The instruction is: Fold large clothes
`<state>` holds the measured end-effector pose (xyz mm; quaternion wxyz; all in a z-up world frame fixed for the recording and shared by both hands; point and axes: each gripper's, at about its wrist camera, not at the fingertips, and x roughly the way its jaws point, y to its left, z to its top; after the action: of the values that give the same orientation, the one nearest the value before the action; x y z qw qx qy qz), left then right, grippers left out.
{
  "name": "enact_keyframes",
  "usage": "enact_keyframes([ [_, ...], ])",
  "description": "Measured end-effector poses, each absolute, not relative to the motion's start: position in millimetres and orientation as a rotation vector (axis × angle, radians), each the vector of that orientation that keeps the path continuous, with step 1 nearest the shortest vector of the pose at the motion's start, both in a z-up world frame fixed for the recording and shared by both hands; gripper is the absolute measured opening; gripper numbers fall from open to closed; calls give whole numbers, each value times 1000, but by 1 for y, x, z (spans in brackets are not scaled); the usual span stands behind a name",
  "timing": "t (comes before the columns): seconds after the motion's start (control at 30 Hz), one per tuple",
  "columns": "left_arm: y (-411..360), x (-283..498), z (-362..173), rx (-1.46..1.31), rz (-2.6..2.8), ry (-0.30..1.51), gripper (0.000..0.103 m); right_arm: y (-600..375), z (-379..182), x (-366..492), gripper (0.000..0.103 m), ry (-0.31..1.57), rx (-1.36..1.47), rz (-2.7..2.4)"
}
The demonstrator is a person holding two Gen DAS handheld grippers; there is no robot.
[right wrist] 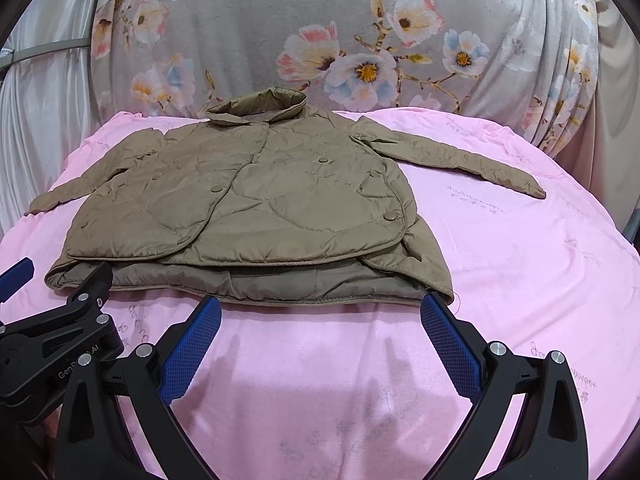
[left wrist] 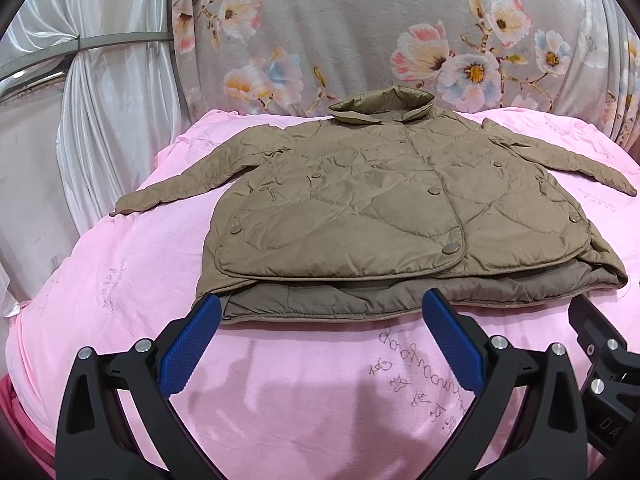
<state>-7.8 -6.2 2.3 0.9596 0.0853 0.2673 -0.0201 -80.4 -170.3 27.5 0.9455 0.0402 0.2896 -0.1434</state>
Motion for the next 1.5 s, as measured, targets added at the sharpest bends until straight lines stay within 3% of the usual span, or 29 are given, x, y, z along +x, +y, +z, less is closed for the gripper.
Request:
enact_keyframes([
  [1.5, -6, -8, 0, 140, -55, 546, 98, -167, 20, -77, 98, 602, 76, -295],
])
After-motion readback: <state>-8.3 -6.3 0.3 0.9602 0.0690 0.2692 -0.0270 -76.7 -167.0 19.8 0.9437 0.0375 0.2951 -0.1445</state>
